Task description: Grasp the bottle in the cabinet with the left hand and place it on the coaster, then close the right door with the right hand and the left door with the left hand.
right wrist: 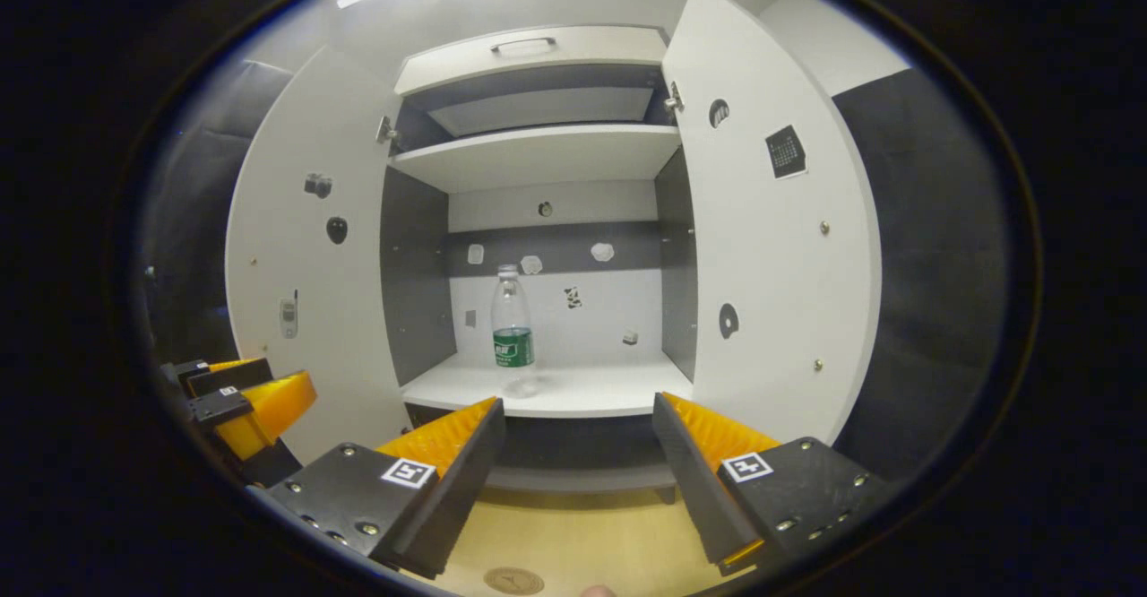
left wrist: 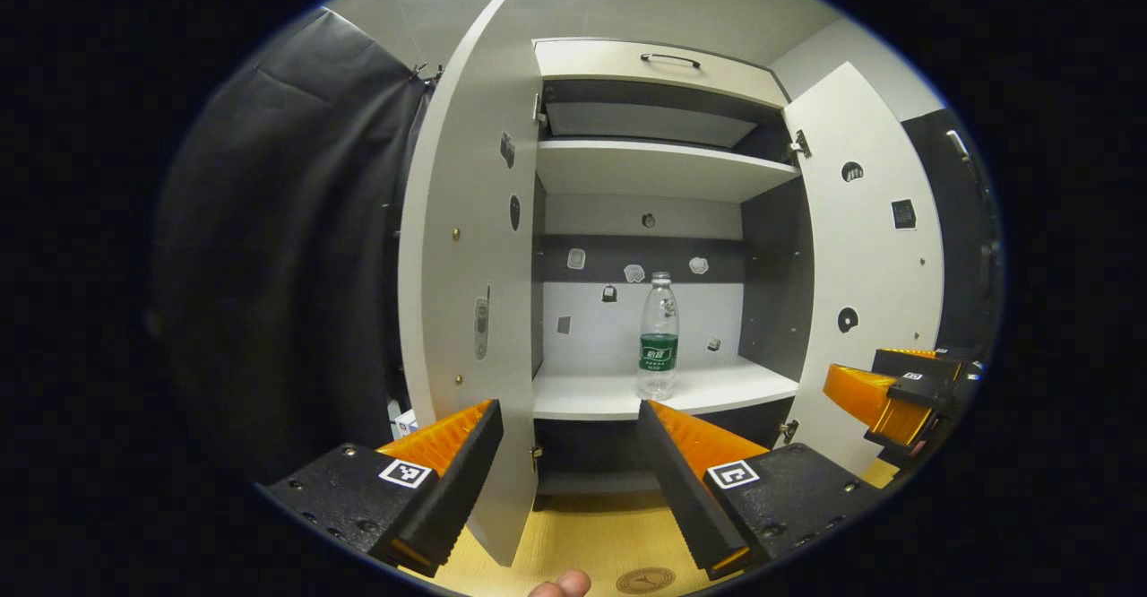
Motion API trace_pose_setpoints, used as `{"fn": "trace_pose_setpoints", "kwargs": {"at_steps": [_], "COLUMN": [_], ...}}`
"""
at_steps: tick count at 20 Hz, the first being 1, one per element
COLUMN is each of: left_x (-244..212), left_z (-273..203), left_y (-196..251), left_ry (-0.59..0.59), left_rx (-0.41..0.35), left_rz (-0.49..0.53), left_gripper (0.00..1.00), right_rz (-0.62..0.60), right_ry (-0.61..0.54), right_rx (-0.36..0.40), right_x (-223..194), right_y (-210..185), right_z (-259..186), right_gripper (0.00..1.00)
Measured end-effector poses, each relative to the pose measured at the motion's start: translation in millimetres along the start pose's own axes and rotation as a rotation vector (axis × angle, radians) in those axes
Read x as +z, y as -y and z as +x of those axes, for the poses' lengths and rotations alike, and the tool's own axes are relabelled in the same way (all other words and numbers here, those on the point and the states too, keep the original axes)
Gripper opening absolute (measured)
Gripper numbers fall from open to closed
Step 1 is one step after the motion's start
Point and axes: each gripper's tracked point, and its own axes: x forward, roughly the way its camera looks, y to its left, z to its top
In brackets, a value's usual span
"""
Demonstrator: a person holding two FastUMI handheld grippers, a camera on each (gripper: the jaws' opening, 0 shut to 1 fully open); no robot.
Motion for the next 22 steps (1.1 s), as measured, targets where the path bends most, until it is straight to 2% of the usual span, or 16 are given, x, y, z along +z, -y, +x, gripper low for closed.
{"fn": "trace_pose_setpoints", "kwargs": {"at_steps": [7, 12, 13, 14, 16, 18, 21, 22], "left_x": [6, 2, 0, 0, -1, -2, -4, -3], "left_z": [54, 112, 123, 135, 158, 180, 212, 223], "left_y": [35, 63, 69, 76, 85, 96, 110, 112], "left_ry": [0.009, -0.001, -0.009, -0.008, -0.002, -0.003, -0.007, -0.002], "left_rx": [-0.055, -0.097, -0.107, -0.117, -0.123, -0.139, -0.156, -0.156], "left_rz": [0.0, -0.007, -0.011, -0.013, -0.005, 0.005, 0.005, -0.001], "left_gripper": [0.96, 0.96, 0.96, 0.96, 0.96, 0.96, 0.96, 0.96], "right_rz": [-0.009, -0.026, -0.028, -0.027, -0.025, -0.031, -0.037, -0.037], "right_ry": [-0.03, -0.056, -0.061, -0.067, -0.081, -0.095, -0.115, -0.119], "right_rx": [-0.006, -0.017, -0.022, -0.029, -0.039, -0.049, -0.063, -0.068], "right_x": [-6, -10, -11, -12, -16, -19, -24, -26], "right_y": [8, 16, 19, 22, 26, 31, 37, 39], "right_z": [2, 2, 3, 4, 8, 10, 16, 17], "right_gripper": [1.0, 1.0, 0.97, 1.0, 0.97, 1.0, 0.97, 1.0]}}
